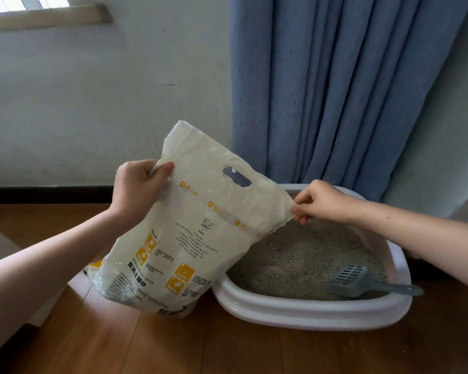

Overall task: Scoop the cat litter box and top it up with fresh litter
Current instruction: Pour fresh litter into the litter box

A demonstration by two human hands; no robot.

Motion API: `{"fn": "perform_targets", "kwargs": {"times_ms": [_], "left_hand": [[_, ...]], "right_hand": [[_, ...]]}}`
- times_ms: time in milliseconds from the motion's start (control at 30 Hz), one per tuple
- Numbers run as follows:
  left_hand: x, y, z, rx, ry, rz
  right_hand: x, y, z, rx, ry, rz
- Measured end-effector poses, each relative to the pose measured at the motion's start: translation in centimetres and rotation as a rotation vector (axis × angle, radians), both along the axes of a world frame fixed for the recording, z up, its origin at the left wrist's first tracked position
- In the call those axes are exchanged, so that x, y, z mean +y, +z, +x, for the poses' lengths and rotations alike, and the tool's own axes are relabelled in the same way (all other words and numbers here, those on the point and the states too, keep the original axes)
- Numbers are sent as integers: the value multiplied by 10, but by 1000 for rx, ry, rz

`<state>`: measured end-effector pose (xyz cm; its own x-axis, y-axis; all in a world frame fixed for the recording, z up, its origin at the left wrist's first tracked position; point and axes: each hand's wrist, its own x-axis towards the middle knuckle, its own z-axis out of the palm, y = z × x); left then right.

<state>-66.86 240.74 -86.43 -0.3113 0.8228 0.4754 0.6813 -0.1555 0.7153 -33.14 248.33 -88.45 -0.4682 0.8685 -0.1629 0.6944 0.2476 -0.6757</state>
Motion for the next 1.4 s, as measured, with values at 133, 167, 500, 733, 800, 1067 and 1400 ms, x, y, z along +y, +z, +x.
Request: {"fn": "perform_targets", "kwargs": {"times_ms": [133,167,500,733,800,1067,1400], "left_hand": [[-10,-4,-17,-80,50,25],[-13,-4,-21,-95,68,27],[-37,-12,-61,-272,202,5],[-49,-30,-98,-375,296,-27],[-49,-33,-103,-378,296,-34],[-57,-41,-117,-452,363,-33],[-58,-38,-125,-464,314,-118]], "right_hand": [[-5,16,-17,-20,-3,146],[-6,20,-23,-18,2,174],[-15,48,-79,19,74,330],[-24,56,-116,89,128,349],[-22,57,-123,101,133,371],[-26,60,-162,248,175,438],[-32,13,-197,545,72,-39]]}}
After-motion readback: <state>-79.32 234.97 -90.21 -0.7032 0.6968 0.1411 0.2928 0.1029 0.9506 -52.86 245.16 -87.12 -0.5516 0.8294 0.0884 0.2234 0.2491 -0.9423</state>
